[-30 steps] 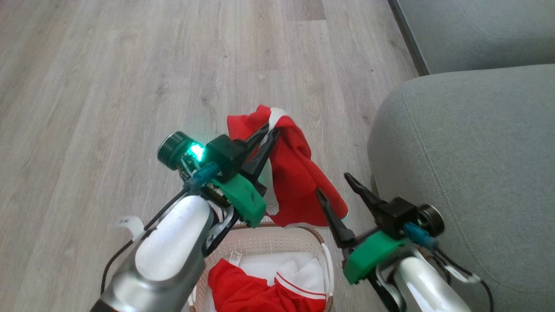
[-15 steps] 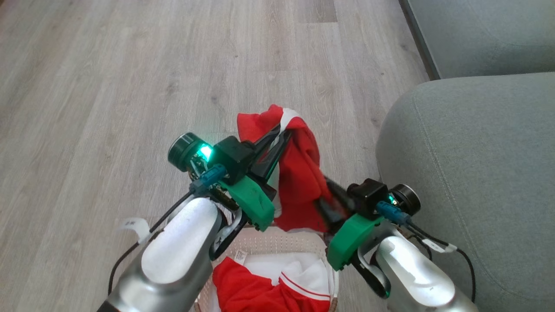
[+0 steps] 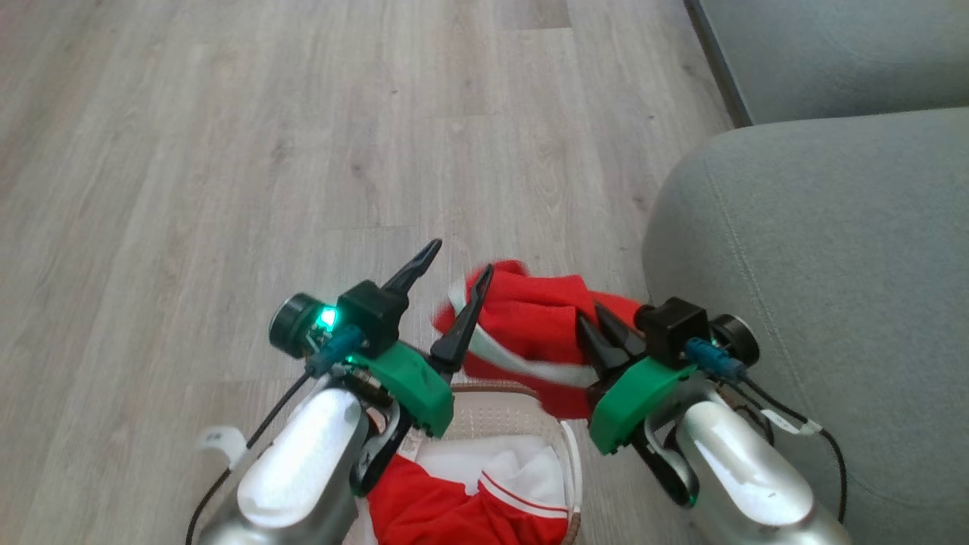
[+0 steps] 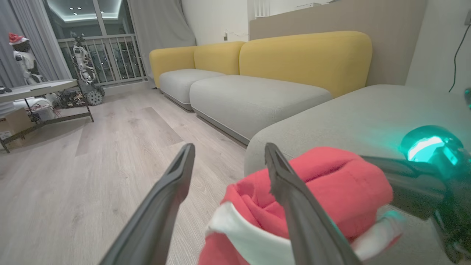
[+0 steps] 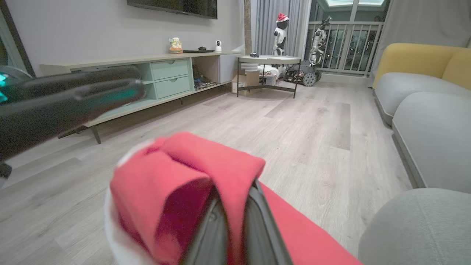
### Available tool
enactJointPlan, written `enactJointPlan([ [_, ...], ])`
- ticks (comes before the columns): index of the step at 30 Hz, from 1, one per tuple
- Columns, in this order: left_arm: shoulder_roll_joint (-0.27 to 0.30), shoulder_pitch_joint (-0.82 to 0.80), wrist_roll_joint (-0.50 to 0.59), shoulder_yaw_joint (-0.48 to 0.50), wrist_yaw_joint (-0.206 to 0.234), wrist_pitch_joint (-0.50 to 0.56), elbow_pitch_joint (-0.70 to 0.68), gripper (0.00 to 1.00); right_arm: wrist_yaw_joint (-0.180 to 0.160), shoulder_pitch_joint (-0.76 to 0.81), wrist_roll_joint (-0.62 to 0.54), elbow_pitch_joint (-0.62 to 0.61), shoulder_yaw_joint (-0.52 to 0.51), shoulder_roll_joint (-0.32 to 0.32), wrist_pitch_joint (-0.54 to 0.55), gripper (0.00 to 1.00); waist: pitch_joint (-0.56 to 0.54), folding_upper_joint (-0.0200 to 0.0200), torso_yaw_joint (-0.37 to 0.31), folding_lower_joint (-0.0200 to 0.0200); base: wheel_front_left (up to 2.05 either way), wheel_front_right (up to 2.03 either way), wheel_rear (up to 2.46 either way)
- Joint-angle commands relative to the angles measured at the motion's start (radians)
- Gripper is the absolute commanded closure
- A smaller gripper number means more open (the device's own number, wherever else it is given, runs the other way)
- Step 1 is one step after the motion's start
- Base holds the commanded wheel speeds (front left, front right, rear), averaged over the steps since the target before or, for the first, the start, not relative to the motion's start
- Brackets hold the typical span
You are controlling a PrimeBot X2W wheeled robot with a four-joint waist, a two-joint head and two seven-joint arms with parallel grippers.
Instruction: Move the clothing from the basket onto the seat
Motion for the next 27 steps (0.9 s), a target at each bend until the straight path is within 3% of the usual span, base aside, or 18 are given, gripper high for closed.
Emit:
enactJointPlan([
  [1,0.011,-0.027,-0.008,0.046,0.011,-0.015,-0.019,0.0,0.0,-0.022,-0.013,-0.042,-0.008,0.008,-0.007,1.0,0.002,0.0,-0.014,0.0001,0.0,0.0,0.0],
  [12,-0.001,0.036,-0.008,0.045,0.024,-0.04,0.001,0.0,0.0,0.01,-0.069,-0.057,-0.109,0.008,-0.007,1.0,0.008,0.0,-0.112,0.0001,0.0,0.0,0.0],
  [27,-0.034,0.074,0.009,0.043,0.01,-0.044,-0.015,0.0,0.0,0.059,-0.125,-0.124,-0.221,-0.04,-0.007,1.0,0.048,0.0,-0.351,0.0001,0.0,0.0,0.0],
])
